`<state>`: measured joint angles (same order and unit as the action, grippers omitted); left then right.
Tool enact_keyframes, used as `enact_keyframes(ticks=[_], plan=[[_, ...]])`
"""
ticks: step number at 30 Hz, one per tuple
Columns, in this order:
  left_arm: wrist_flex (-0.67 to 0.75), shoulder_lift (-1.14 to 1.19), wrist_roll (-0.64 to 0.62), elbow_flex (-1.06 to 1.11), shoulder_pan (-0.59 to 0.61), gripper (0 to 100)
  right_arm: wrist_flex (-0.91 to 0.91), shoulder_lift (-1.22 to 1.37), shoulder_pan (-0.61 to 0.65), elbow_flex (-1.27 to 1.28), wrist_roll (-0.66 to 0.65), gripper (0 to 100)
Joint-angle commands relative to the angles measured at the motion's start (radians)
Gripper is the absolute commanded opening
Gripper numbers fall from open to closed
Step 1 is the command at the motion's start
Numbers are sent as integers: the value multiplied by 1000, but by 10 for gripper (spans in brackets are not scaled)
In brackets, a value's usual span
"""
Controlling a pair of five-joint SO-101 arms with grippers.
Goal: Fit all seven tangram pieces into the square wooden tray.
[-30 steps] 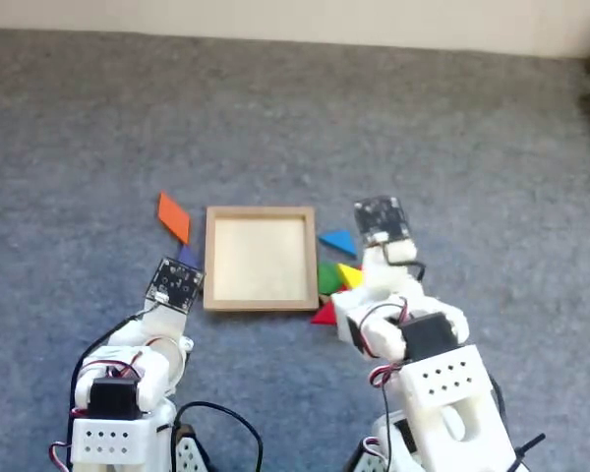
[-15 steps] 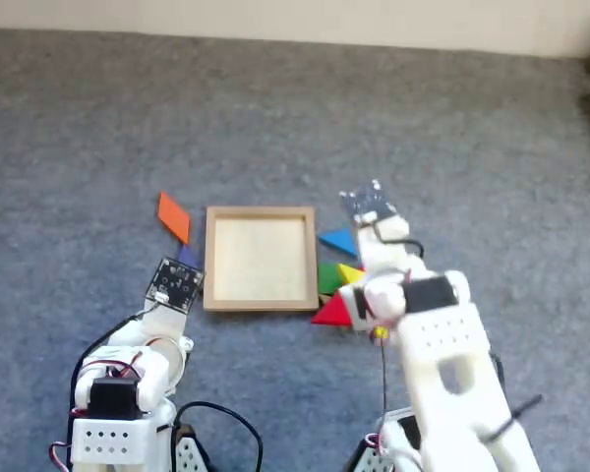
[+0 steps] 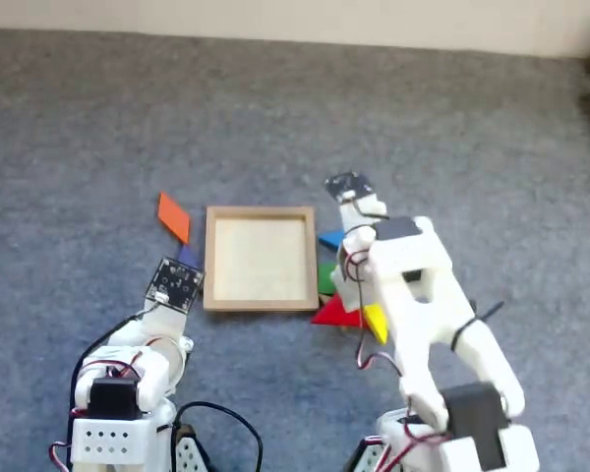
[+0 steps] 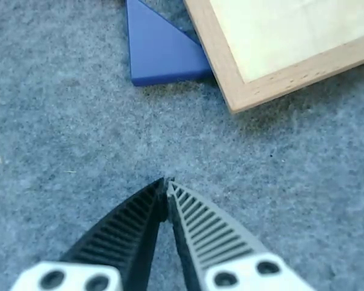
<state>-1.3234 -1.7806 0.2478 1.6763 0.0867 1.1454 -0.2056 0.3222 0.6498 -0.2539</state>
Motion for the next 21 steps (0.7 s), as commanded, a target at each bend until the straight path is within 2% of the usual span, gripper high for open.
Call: enact_keyframes(ticks=[1,6,9,15,21], plan=[[-5,-35,-11,21,12,5,-73,65,-7,-62,-9,263],[-5,-35,-11,21,12,5,-117,139,-13,-62,-15,260],[-5,-35,-11,21,12,5,-122,171,-13,-62,-71,256],[-5,-35,-11,21,12,5,-122,197,-35,-64,-112,122],[-5,-35,-11,21,12,5,-116,191,-101,-68,-112,78]])
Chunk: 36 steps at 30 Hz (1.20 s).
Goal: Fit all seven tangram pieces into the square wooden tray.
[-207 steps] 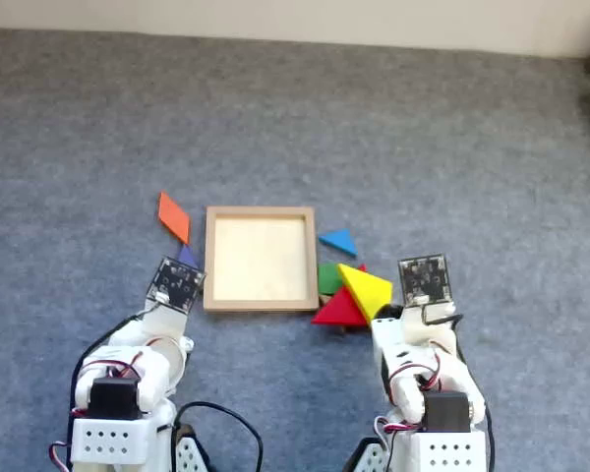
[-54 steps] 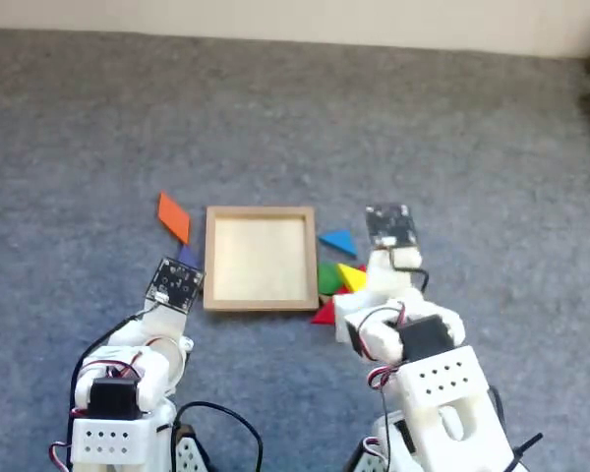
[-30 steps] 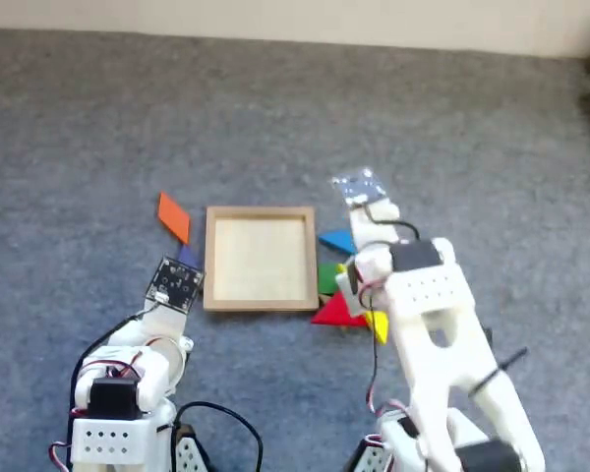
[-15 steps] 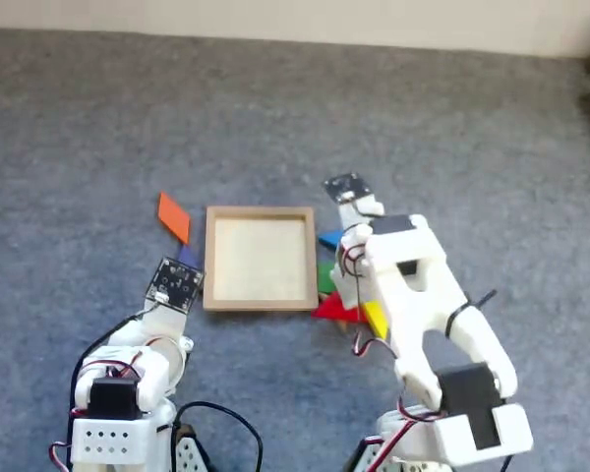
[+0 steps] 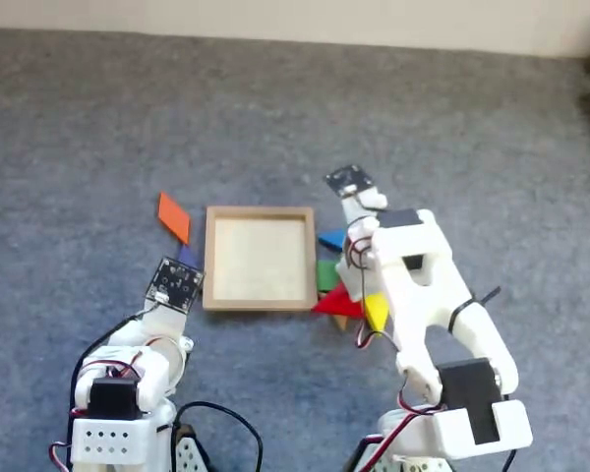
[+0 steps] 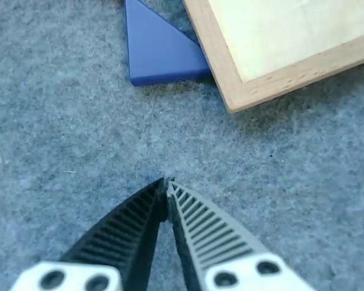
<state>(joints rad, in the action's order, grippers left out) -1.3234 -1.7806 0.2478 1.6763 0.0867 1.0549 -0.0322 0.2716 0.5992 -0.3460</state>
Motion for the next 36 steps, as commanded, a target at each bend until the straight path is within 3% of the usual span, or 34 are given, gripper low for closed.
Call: enact_keyframes(ticks=[1,12,20,28,36], plan=[[-5,-35,-11,21,12,5,-25,18,-61,-18,-20,71],[-5,-35,-11,21,12,5,61,1,-114,-54,-18,54],[-5,-35,-11,21,12,5,113,-84,-116,-71,-14,270],[-5,-35,-11,21,12,5,45,-82,-131,-68,57,286],[-5,-35,-11,21,12,5,44,4,-130,-61,147,404]])
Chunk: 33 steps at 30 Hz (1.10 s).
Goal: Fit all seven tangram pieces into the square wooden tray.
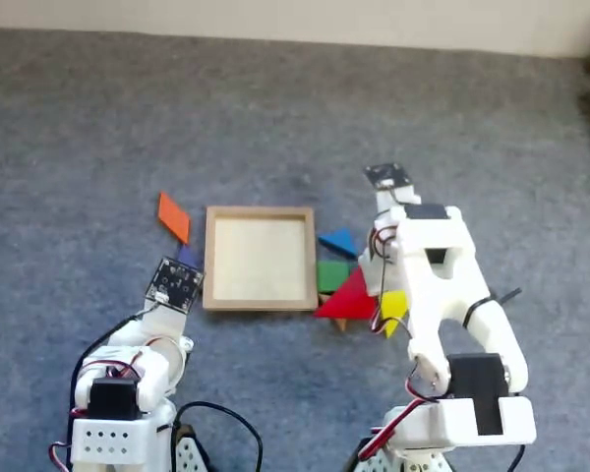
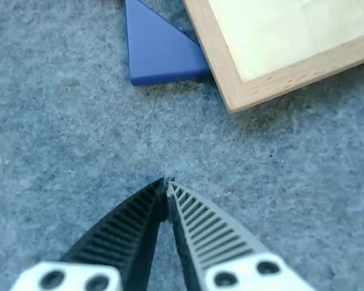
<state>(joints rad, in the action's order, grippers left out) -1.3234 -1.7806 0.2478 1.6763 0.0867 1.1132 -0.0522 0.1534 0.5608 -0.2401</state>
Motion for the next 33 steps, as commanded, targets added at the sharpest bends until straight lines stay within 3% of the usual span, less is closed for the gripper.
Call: enact_keyframes(ticks=[1,11,17,33], plan=[[-5,-35,-11,21,12,5,-15,53,-10,-22,41,404],[-5,-35,-11,21,12,5,-25,200,-15,-67,41,394],[-5,-35,-11,21,12,5,-21,208,-15,-67,-9,221],[-5,-35,-11,21,12,5,28,58,-59,-67,-14,222]])
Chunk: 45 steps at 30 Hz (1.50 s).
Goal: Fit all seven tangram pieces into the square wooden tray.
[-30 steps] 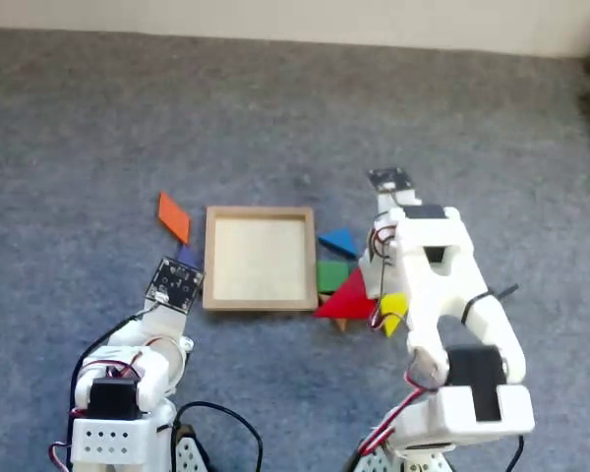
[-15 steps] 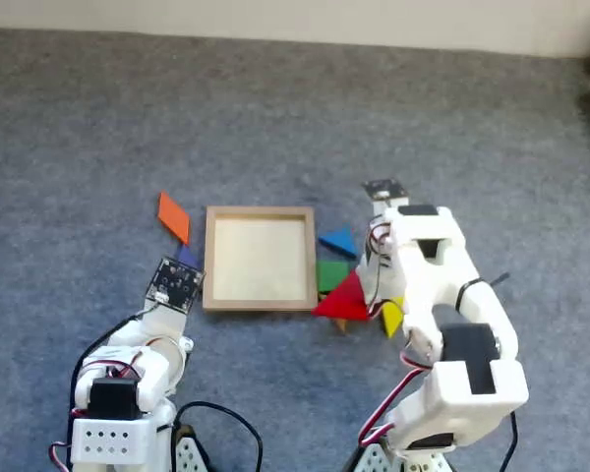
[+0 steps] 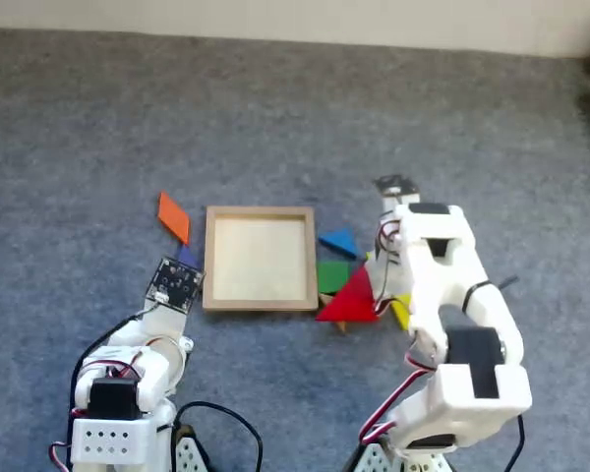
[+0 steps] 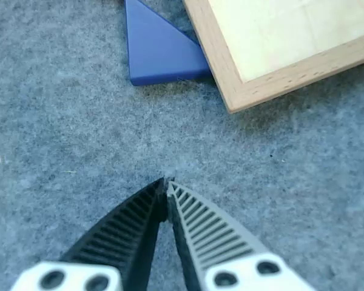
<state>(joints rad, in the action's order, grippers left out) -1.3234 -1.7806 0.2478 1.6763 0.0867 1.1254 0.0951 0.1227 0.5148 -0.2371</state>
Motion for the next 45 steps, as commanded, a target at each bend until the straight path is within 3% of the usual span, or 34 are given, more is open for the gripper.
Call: enact_keyframes(ticks=[1,6,18,25,29,45], plan=[[-5,-35,-11,21,12,5,15,-91,-30,-21,-21,242],[-5,-35,-11,21,12,5,10,-90,-13,-21,-101,410],[-5,-35,-11,21,12,5,-107,-88,54,-10,-193,417],[-5,-35,-11,21,12,5,-108,42,54,-19,-193,315],[-5,-35,-11,21,12,5,-104,122,48,-21,-193,305],[-5,-35,-11,21,12,5,-99,-4,48,-10,-186,208]])
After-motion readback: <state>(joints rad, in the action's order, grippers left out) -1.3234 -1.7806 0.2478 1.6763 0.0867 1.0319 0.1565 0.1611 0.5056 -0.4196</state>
